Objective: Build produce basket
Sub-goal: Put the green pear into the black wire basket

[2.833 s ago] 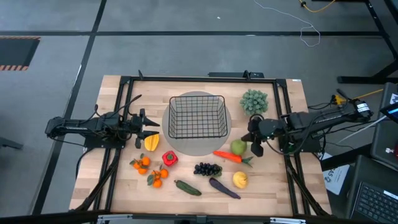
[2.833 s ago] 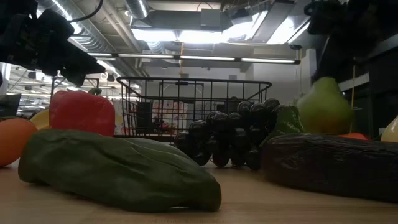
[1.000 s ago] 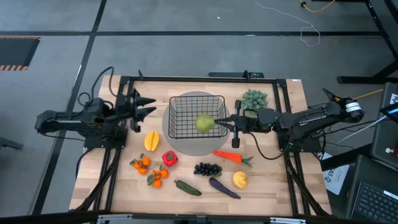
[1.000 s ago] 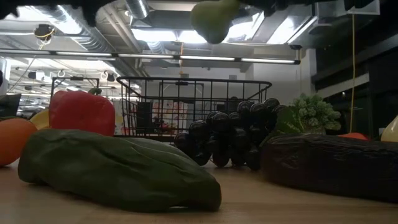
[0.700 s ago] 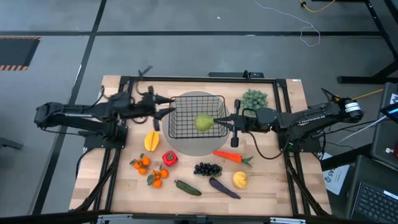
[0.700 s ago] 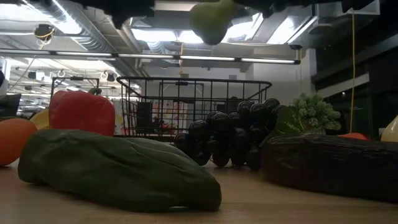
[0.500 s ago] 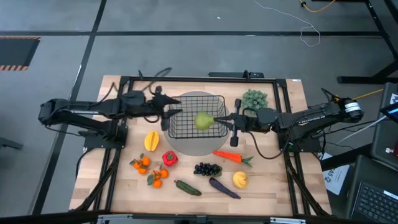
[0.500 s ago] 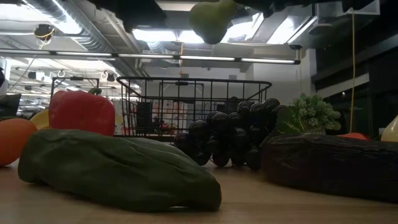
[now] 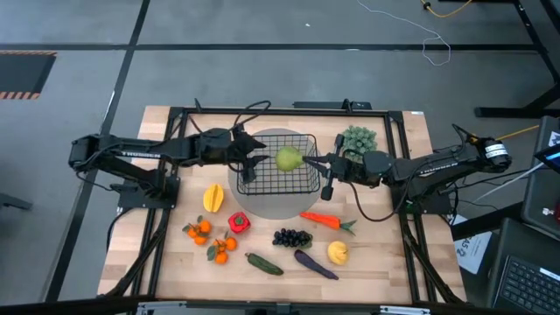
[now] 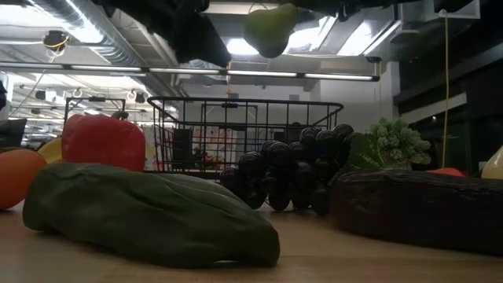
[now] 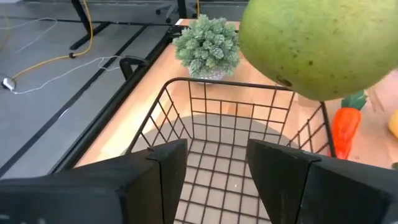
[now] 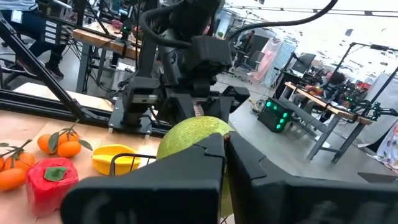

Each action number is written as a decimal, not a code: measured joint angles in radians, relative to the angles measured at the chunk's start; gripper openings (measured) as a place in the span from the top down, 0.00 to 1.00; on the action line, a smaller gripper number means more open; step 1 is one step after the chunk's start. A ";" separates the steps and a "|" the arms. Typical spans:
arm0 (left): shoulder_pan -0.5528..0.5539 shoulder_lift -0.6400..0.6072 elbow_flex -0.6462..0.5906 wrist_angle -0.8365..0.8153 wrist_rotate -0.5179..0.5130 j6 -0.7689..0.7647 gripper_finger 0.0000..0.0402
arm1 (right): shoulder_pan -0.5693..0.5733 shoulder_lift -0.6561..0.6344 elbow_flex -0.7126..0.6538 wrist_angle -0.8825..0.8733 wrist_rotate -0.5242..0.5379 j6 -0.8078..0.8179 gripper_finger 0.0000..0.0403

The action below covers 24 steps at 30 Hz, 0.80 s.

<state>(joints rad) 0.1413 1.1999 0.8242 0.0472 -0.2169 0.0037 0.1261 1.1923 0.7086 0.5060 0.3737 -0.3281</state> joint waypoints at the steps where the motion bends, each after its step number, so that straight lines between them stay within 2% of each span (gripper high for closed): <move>1: 0.001 0.005 0.000 0.000 -0.002 0.000 0.61 | 0.000 0.000 0.000 0.000 0.000 -0.005 1.00; 10: 0.002 0.065 0.000 0.023 -0.003 -0.001 0.61 | 0.000 0.000 0.000 0.002 -0.008 -0.008 1.00; 16: -0.008 0.109 0.000 0.128 0.018 -0.069 0.61 | 0.000 0.000 0.000 0.001 -0.009 -0.007 1.00; 24: -0.047 0.115 0.000 0.158 0.051 -0.011 0.61 | 0.000 0.000 0.000 0.000 -0.009 -0.014 1.00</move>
<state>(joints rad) 0.0939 1.3151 0.8242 0.2054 -0.1661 -0.0073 0.1261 1.1923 0.7086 0.5060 0.3649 -0.3420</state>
